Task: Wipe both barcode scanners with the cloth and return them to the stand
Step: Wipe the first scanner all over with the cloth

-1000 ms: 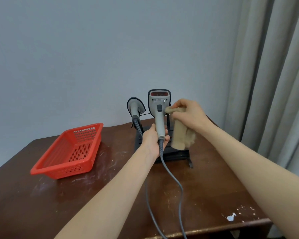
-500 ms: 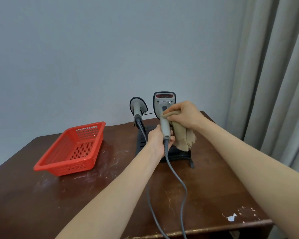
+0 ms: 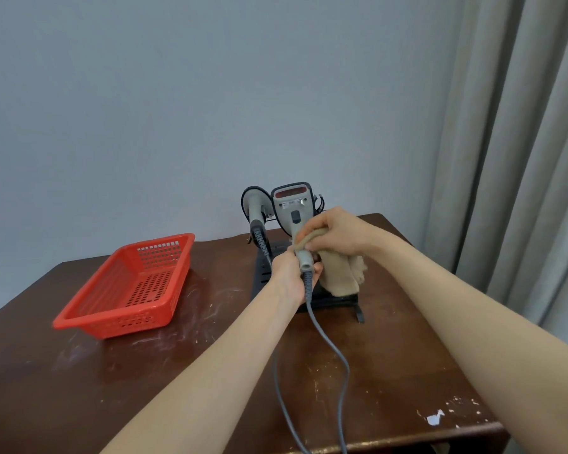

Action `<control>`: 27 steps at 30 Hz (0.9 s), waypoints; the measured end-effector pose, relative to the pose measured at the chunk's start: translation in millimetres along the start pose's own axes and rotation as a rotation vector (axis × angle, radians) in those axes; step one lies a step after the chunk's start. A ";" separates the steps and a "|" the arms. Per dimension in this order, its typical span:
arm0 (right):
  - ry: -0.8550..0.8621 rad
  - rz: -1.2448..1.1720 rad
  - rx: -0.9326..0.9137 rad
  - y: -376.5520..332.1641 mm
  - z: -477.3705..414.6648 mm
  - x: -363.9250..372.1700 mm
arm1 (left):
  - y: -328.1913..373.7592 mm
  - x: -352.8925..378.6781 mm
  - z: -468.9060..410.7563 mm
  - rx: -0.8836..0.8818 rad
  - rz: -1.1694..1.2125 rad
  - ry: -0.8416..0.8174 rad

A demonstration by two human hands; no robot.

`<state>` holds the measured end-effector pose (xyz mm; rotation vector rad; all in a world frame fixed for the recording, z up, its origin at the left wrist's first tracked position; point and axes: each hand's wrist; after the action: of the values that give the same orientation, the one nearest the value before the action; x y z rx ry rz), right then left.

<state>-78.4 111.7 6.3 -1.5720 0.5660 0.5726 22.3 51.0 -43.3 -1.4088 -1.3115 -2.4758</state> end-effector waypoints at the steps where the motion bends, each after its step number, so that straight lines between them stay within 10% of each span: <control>1: -0.091 -0.025 0.006 -2.4 3.9 -1.0 | 0.7 -1.5 -1.0 0.013 -0.006 0.006; 8: 0.273 0.056 0.016 6.8 -9.6 -0.4 | -2.6 3.1 2.2 -0.021 -0.002 -0.015; 14: -0.206 -0.017 0.070 -6.3 6.8 -8.5 | -1.6 -0.7 0.5 0.030 -0.042 0.027; 19: 0.226 0.098 0.044 -0.1 -4.2 -3.4 | -3.7 9.6 5.3 0.016 -0.052 0.050; 24: -0.132 -0.036 0.031 -1.1 7.0 -8.0 | 1.7 4.7 0.6 0.026 -0.034 0.066; 27: -0.040 -0.051 0.028 2.8 3.3 -6.2 | -0.2 4.0 1.5 0.004 0.008 0.036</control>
<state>-85.0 115.0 8.0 -1.5405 0.4999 0.5542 20.9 53.5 -40.2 -1.3594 -1.3004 -2.4797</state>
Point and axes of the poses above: each hand's wrist, its own z-axis away from the middle knuckle, its own x-axis out of the palm, y = z × x, and after that the axes turned 11 degrees about -y, right-handed
